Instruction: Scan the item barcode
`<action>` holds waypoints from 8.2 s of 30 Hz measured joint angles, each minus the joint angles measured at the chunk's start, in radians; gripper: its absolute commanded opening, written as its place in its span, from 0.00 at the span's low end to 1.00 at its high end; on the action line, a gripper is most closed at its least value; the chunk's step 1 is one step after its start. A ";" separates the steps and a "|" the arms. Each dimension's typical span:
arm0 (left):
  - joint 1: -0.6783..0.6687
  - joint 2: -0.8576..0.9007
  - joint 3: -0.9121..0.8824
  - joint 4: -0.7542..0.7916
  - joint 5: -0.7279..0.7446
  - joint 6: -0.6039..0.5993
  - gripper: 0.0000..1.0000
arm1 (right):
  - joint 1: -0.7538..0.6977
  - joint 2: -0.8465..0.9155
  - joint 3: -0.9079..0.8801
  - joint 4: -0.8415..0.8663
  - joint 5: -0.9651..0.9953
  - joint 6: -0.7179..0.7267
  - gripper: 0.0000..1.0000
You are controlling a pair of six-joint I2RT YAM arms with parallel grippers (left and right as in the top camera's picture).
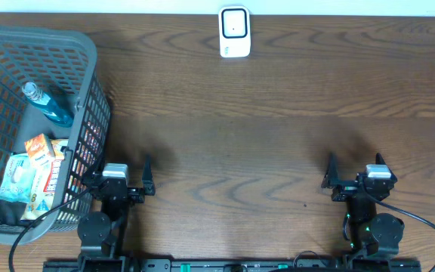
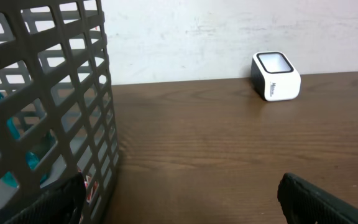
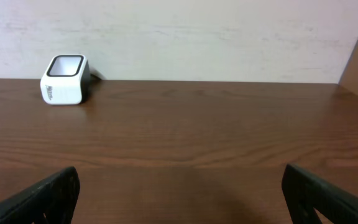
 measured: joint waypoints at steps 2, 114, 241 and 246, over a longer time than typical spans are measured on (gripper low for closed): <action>0.000 0.000 0.000 0.000 0.000 0.000 0.99 | 0.000 0.000 0.000 0.000 0.000 0.000 0.99; 0.000 0.000 0.000 0.000 0.000 0.000 0.99 | 0.000 0.000 0.000 0.000 0.000 0.000 0.99; 0.590 1.472 1.055 -0.704 -0.232 -1.181 0.98 | 0.001 0.001 0.000 0.000 0.003 0.000 0.99; 0.590 1.489 1.014 -0.657 -0.231 -1.186 0.94 | 0.001 0.001 0.000 0.000 0.003 0.000 0.99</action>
